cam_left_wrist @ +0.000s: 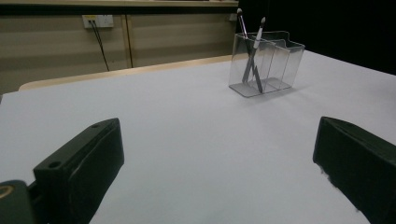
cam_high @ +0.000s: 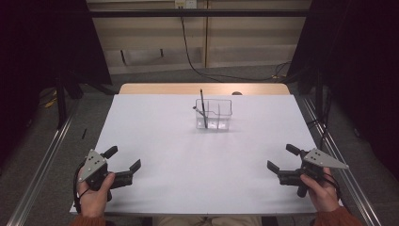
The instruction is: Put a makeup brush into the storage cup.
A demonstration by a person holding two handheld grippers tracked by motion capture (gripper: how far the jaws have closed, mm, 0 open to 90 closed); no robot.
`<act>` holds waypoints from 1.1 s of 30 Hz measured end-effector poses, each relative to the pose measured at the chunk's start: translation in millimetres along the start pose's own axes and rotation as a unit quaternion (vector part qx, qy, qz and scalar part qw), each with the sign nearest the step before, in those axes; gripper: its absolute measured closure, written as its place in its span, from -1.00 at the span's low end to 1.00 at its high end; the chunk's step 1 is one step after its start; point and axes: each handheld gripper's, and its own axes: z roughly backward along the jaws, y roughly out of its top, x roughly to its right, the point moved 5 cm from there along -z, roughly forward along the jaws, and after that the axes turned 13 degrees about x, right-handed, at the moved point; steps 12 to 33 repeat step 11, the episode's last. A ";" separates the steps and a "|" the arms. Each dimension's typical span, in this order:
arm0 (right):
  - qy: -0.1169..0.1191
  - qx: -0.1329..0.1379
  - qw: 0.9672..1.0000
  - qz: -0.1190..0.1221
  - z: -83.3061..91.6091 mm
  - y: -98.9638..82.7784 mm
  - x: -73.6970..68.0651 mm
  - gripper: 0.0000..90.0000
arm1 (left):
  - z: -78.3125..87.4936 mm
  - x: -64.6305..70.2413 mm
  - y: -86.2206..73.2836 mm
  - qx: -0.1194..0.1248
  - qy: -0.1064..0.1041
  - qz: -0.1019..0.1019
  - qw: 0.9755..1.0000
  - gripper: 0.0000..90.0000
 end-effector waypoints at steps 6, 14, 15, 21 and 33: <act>0.000 0.000 1.000 0.005 0.3 -0.3 -0.4 -1.00 | 0.5 -1.9 -0.3 0.002 -0.003 -0.003 1.000 -0.95; -0.001 0.000 1.000 0.005 0.1 -0.3 -0.1 -1.00 | -0.9 -0.6 -0.4 -0.001 -0.012 -0.005 1.000 -0.95; -0.001 0.000 1.000 0.005 0.1 -0.3 -0.1 -1.00 | -0.9 -0.6 -0.4 -0.001 -0.012 -0.005 1.000 -0.95; -0.001 0.000 1.000 0.005 0.1 -0.3 -0.1 -1.00 | -0.9 -0.6 -0.4 -0.001 -0.012 -0.005 1.000 -0.95; -0.001 0.000 1.000 0.005 0.1 -0.3 -0.1 -1.00 | -0.9 -0.6 -0.4 -0.001 -0.012 -0.005 1.000 -0.95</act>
